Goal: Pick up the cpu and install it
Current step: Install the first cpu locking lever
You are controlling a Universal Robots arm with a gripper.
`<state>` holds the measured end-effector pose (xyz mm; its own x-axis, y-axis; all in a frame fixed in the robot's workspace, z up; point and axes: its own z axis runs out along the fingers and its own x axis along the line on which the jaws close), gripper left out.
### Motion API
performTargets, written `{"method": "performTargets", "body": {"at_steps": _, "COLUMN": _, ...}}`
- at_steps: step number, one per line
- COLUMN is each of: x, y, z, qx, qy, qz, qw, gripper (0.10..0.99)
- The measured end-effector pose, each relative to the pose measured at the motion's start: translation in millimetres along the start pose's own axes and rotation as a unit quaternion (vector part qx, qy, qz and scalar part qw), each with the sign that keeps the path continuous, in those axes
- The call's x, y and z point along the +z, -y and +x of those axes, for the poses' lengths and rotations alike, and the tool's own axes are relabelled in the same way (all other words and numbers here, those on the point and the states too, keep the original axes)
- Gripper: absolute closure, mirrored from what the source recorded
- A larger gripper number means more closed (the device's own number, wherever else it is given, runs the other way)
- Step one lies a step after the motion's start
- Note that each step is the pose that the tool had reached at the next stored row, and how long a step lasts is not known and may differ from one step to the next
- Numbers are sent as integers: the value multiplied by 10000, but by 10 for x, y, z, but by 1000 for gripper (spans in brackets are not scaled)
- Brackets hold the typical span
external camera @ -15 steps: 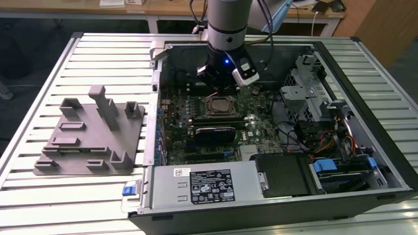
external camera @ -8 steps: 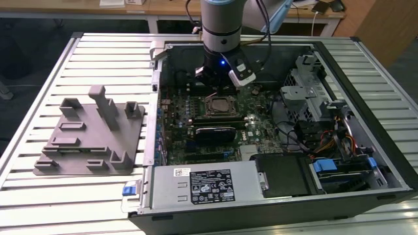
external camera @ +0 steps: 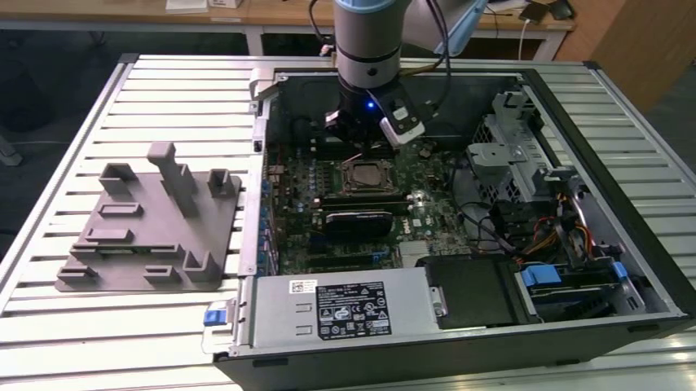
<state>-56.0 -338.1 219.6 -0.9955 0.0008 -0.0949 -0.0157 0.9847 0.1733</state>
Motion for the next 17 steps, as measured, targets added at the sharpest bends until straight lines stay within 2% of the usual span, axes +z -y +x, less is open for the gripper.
{"method": "performTargets", "body": {"at_steps": 10, "x": 55, "y": -78, "z": -3, "qx": 9, "qy": 1, "qz": 1, "qw": 10000, "gripper": 980}}
{"method": "performTargets", "body": {"at_steps": 17, "x": 78, "y": -91, "z": -7, "qx": 59, "qy": 13, "qz": 10, "qw": 10000, "gripper": 980}}
